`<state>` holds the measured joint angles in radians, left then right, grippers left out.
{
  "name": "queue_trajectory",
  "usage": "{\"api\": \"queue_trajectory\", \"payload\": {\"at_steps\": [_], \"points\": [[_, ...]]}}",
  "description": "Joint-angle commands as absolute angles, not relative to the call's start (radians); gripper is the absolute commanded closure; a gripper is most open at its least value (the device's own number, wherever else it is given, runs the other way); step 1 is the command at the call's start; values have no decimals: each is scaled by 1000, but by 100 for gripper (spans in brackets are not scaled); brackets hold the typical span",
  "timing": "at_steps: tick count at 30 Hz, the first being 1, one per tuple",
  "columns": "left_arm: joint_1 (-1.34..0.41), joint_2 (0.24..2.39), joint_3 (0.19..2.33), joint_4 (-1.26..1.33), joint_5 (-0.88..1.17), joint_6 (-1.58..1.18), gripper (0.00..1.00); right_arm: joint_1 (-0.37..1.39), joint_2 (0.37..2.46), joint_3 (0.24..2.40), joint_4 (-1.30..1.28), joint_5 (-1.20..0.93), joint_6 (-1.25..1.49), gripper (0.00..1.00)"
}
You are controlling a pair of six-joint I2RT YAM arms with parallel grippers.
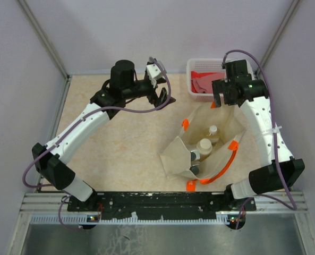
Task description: Place the personal care products into the canvas bag
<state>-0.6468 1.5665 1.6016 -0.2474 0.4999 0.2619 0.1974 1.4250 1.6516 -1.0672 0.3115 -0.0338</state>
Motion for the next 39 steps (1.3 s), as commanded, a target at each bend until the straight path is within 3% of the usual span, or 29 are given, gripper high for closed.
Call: {"api": "queue_trajectory", "payload": {"at_steps": [1, 5, 15, 26, 39], "points": [[-640, 1573, 1615, -224, 386, 239, 0, 186, 1351, 1698, -992, 280, -8, 1], [-602, 1628, 1710, -310, 226, 144, 0, 186, 1318, 1664, -864, 254, 18, 1], [-382, 1699, 1825, -502, 109, -191, 0, 186, 1356, 1639, -648, 196, 19, 1], [-370, 1676, 1813, -570, -330, -337, 0, 184, 1397, 1606, -585, 194, 27, 1], [-369, 1603, 1710, -481, -313, -257, 0, 186, 1449, 1679, -581, 212, 9, 1]]}}
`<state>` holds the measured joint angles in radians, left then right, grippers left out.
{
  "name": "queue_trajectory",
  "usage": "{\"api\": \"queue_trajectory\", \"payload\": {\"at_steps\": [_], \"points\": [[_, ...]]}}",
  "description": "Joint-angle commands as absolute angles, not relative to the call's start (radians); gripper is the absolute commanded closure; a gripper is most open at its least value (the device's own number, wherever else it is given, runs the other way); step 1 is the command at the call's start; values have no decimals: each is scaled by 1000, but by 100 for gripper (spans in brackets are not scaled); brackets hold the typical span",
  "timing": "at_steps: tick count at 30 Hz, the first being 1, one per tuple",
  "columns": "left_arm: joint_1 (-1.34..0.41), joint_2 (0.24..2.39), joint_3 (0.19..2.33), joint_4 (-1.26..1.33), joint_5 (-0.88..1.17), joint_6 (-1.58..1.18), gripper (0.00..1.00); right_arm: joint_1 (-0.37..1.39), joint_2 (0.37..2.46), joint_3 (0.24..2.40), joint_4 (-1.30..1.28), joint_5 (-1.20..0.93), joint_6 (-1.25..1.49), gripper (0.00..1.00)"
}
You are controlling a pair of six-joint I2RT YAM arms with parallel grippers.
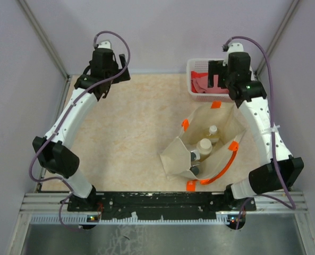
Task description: Place the personal care products into the canvas bag
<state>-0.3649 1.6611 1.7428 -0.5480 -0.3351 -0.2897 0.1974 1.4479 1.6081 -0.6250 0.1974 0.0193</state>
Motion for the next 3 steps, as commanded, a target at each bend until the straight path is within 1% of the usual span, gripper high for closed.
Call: {"api": "queue_trajectory", "payload": {"at_steps": [1, 3], "points": [[-369, 1600, 1703, -472, -308, -255, 0, 185, 1450, 1678, -581, 214, 9, 1], [-370, 1597, 1697, -463, -302, -249, 0, 185, 1449, 1675, -581, 217, 9, 1]]}}
